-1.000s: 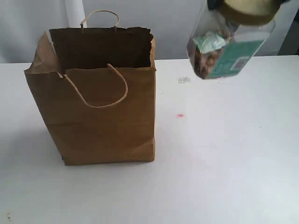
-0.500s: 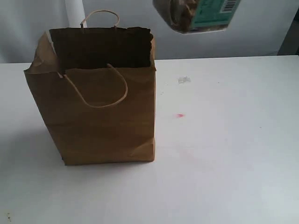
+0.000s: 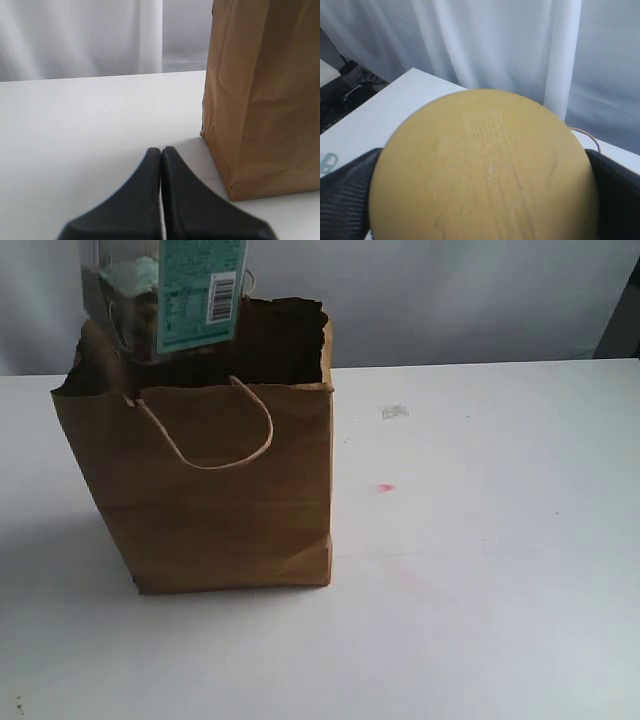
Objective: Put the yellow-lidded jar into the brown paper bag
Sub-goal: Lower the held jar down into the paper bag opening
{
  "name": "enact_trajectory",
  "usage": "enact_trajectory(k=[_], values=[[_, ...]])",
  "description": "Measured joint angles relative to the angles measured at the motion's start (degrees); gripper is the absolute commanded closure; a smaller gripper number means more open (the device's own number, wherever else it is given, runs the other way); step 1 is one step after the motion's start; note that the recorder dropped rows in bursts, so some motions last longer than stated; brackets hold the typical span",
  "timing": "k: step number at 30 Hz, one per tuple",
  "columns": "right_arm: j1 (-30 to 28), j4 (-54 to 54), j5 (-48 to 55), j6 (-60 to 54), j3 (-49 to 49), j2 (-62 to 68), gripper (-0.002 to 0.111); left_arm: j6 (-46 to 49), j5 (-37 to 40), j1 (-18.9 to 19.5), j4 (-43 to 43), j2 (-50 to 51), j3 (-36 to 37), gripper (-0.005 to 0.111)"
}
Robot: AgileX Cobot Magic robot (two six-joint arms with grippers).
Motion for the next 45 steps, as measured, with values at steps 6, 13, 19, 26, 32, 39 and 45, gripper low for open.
enact_trajectory(k=[6, 13, 19, 26, 32, 39, 45], values=[[0.00, -1.79, 1.85, 0.95, 0.00, 2.91, 0.108, 0.00, 0.00, 0.00, 0.00, 0.00, 0.00, 0.106], [0.09, -10.34, 9.25, 6.32, 0.00, 5.41, 0.108, 0.00, 0.00, 0.00, 0.00, 0.00, 0.00, 0.106], [0.27, -11.58, 10.40, 10.07, 0.00, 7.12, 0.108, 0.00, 0.00, 0.00, 0.00, 0.00, 0.00, 0.106], [0.37, -11.46, 11.30, 12.36, 0.00, 11.11, 0.108, 0.00, 0.00, 0.00, 0.00, 0.00, 0.00, 0.106], [0.37, -11.14, 12.28, 12.61, 0.00, 15.52, 0.108, 0.00, 0.00, 0.00, 0.00, 0.00, 0.00, 0.106], [0.37, -10.81, 12.38, 12.73, 0.00, 18.24, 0.108, 0.00, 0.00, 0.00, 0.00, 0.00, 0.00, 0.106], [0.37, -10.05, 13.04, 12.81, 0.00, 19.09, 0.108, 0.00, 0.00, 0.00, 0.00, 0.00, 0.00, 0.106]])
